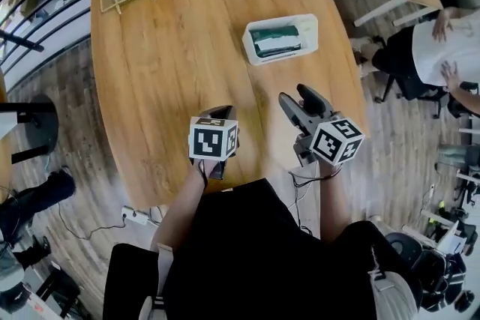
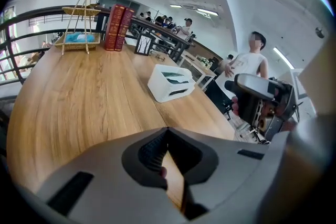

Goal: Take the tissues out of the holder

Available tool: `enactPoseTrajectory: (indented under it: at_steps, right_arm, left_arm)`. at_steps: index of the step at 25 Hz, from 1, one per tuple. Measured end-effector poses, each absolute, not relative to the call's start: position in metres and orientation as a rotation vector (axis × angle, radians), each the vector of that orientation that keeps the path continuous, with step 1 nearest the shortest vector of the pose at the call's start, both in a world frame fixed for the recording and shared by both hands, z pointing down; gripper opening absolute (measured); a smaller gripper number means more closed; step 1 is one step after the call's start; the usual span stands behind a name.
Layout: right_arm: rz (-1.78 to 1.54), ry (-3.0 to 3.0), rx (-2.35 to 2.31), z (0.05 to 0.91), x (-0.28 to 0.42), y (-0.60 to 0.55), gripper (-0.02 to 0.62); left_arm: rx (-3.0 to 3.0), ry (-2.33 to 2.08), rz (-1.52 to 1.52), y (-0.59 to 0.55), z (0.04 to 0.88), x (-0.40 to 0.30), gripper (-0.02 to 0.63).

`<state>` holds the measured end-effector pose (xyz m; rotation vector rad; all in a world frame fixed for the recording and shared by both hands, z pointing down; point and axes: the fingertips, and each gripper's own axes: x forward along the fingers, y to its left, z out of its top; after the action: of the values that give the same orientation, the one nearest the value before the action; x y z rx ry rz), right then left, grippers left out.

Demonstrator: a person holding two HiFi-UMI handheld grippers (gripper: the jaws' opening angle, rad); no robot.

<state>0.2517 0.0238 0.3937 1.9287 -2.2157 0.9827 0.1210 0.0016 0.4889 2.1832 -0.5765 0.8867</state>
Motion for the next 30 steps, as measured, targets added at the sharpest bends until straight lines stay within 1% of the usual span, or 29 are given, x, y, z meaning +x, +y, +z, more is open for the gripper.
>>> enactPoseTrajectory:
  at_steps: [2, 7, 10, 13, 15, 19, 22, 30]
  right_arm:
    - [0.935, -2.246, 1.831, 0.396, 0.266, 0.004, 0.296]
    - [0.773, -2.291, 1.583, 0.399, 0.297, -0.054, 0.321]
    - [0.660, -2.298, 1.340, 0.408, 0.304, -0.083, 0.350]
    - [0.622, -2.272, 1.090, 0.425, 0.307, -0.108, 0.387]
    - [0.587, -2.216, 0.957, 0.441, 0.310, -0.122, 0.400]
    - [0.469, -2.049, 0.725, 0.473, 0.318, -0.134, 0.405]
    - [0.458, -1.961, 0.554, 0.494, 0.318, -0.133, 0.408]
    - [0.422, -1.832, 0.393, 0.531, 0.317, -0.138, 0.408]
  left_arm:
    - [2.171, -0.611, 0.880, -0.012, 0.490, 0.131, 0.011]
    - [2.137, -0.689, 0.836, -0.045, 0.492, 0.148, 0.011]
    - [2.107, -0.734, 0.809, -0.052, 0.493, 0.154, 0.011]
    - [2.060, -0.778, 0.784, -0.056, 0.499, 0.156, 0.011]
    - [2.030, -0.805, 0.774, -0.060, 0.504, 0.154, 0.011]
    - [1.999, -0.834, 0.760, -0.066, 0.512, 0.153, 0.011]
    - [1.983, -0.844, 0.742, -0.069, 0.518, 0.155, 0.011]
    - [1.912, -0.857, 0.721, -0.073, 0.535, 0.153, 0.011]
